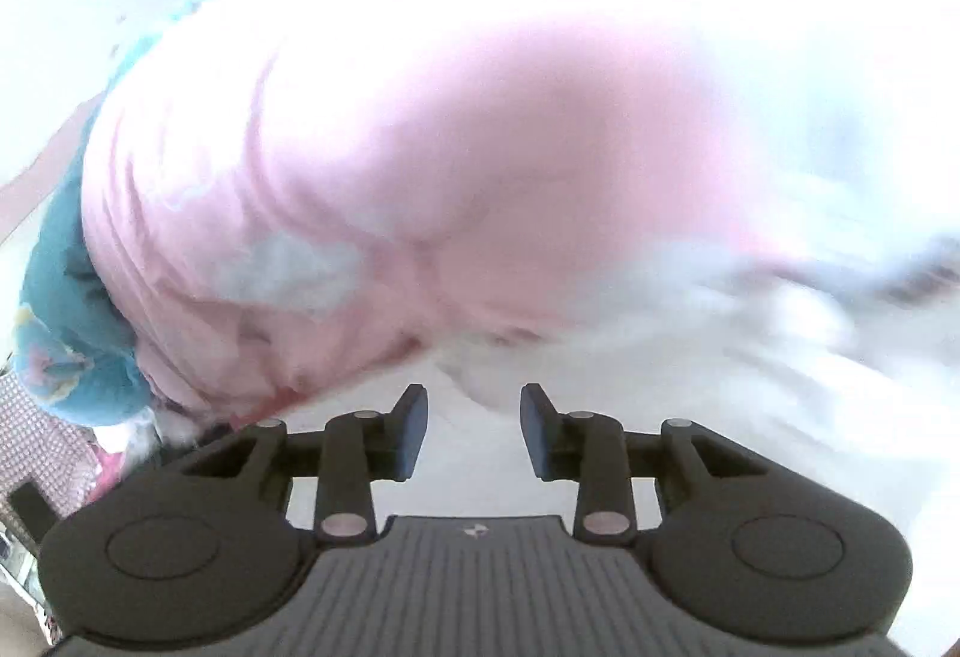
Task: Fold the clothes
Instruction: 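Move the right gripper to the white sleeve and grasp its cuff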
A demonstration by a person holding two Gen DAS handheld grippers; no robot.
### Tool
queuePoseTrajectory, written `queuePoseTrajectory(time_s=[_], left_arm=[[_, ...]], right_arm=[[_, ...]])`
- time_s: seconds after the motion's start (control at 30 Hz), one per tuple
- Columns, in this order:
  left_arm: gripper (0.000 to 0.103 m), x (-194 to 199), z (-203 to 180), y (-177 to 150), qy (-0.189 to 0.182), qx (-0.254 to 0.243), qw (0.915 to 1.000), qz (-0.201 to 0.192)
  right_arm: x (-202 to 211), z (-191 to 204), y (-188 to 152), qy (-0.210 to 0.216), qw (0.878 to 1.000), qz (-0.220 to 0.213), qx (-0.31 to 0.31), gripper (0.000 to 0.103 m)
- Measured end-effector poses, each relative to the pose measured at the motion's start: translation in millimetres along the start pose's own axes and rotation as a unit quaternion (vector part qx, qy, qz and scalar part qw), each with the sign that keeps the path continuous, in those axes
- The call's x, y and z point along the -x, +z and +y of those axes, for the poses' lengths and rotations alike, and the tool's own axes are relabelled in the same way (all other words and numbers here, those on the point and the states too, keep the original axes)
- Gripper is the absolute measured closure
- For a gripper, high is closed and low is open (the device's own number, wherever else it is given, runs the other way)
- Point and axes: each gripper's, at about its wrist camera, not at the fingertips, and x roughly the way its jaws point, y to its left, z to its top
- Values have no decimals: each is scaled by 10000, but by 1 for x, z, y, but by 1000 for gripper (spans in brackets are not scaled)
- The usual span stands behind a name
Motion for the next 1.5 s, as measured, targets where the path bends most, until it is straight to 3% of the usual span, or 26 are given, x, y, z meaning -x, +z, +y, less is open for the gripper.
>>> queuePoseTrajectory(time_s=[0.1, 0.2, 0.3, 0.4, 0.5, 0.6, 0.67, 0.83, 0.9, 0.93, 0.97, 1.0, 1.17, 1.33, 1.4, 1.5], left_arm=[[50, 1, 2, 1, 34, 31, 10000, -36], [51, 1, 4, 1, 68, 63, 9999, -71], [51, 2, 6, 2, 102, 94, 9998, -107], [51, 3, 8, 3, 137, 125, 9997, -142], [51, 5, 9, 4, 101, 112, 9997, -177], [50, 8, 9, 6, 49, 65, 9997, -220], [50, 9, 9, 7, 38, 23, 9998, -216], [50, 9, 10, 8, 10, -27, 9998, -216], [50, 9, 10, 9, -3, -29, 9997, -223], [50, 9, 10, 9, -10, -30, 9997, -226], [50, 9, 10, 9, -16, -31, 9997, -229], [50, 9, 11, 9, -23, -32, 9997, -232], [50, 18, -4, 9, -176, -357, 9987, -308], [50, 34, -32, 9, -425, -936, 9938, -430], [50, 41, -61, -9, -697, -1261, 9895, -125], [50, 36, -109, -34, -1121, -1952, 9732, 480]], right_arm=[[58, -62, -12, -779, 9950, -277, -566, 67], [118, -130, -27, -1684, 9762, -619, -1219, 66], [169, -186, -29, -2156, 9600, -777, -1607, 66], [170, -200, -29, -2118, 9503, -880, -2106, 64], [184, -227, -22, -1990, 9398, -1023, -2584, 52], [157, -232, -2, -1862, 9501, -933, -2324, 48], [143, -245, 5, -1792, 9468, -917, -2512, 39], [114, -296, 22, -2113, 9067, -1084, -3486, 40], [106, -304, 29, -2021, 9042, -1333, -3520, 49], [102, -309, 32, -1972, 9028, -1458, -3533, 75], [100, -309, 36, -1908, 9042, -1549, -3493, 91], [101, -307, 39, -1890, 9032, -1655, -3481, 97], [150, -246, 63, -2032, 9108, -2741, -2323, 97], [194, -219, 78, -2342, 8920, -3402, -1838, 97], [207, -219, 81, -2432, 8846, -3531, -1833, 97], [218, -221, 79, -2660, 8750, -3635, -1774, 97]])
